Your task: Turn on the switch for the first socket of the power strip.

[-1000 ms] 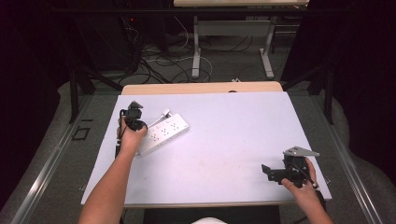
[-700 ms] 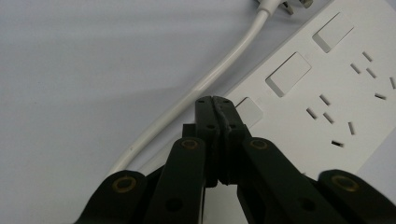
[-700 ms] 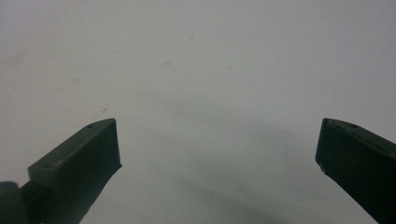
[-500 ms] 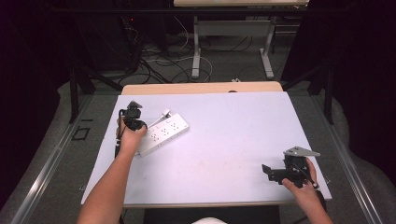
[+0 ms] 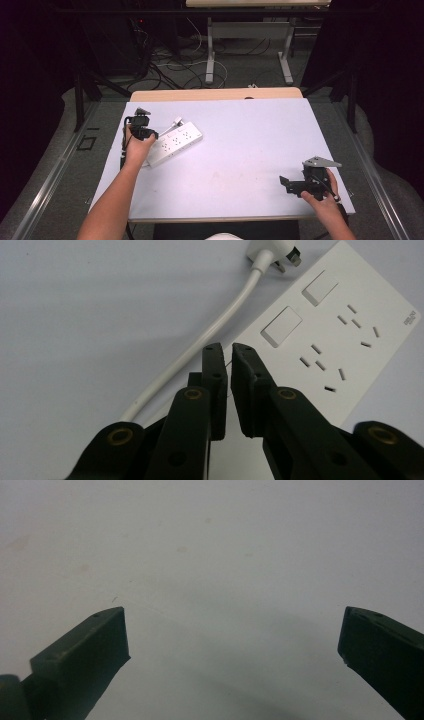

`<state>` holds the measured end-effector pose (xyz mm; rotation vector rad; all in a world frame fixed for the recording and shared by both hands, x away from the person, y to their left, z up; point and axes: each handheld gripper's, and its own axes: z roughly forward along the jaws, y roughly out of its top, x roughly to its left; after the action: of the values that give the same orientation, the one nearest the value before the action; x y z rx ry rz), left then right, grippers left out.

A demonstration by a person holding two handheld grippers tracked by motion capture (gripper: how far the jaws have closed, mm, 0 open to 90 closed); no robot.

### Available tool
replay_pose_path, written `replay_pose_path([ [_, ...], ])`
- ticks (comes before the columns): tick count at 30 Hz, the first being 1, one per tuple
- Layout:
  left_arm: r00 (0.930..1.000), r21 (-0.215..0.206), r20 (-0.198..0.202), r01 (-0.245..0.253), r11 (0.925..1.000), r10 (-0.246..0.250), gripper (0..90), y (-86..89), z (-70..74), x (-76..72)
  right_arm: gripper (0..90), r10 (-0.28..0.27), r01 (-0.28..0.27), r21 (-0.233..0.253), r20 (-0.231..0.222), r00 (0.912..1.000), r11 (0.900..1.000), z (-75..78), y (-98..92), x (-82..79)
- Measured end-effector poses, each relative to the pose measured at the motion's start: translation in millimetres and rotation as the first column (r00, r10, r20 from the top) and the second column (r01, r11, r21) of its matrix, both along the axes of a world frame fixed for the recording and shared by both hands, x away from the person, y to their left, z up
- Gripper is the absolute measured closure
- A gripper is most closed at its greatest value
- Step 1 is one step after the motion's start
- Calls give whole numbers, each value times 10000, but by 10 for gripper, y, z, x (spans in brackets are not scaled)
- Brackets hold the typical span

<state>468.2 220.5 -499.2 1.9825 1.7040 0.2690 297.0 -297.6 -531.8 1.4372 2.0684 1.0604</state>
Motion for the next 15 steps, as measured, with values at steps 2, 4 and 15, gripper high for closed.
replay_pose_path([
  [2, 9999, 12, 37, 109, 9999, -109, 818, -8, 15, -12, 0, 20, -20, -27, 5, 10000, 10000, 0, -3, 1],
  [4, 9998, -60, 190, 110, 9999, -109, 797, -27, 18, -25, 0, 17, -17, -24, -2, 10000, 10000, 2, 0, -2],
  [15, 9976, -29, 361, 594, 9982, -592, 723, -78, 85, -101, 0, -15, 15, -33, 46, 10000, 10000, 0, -14, -5],
])
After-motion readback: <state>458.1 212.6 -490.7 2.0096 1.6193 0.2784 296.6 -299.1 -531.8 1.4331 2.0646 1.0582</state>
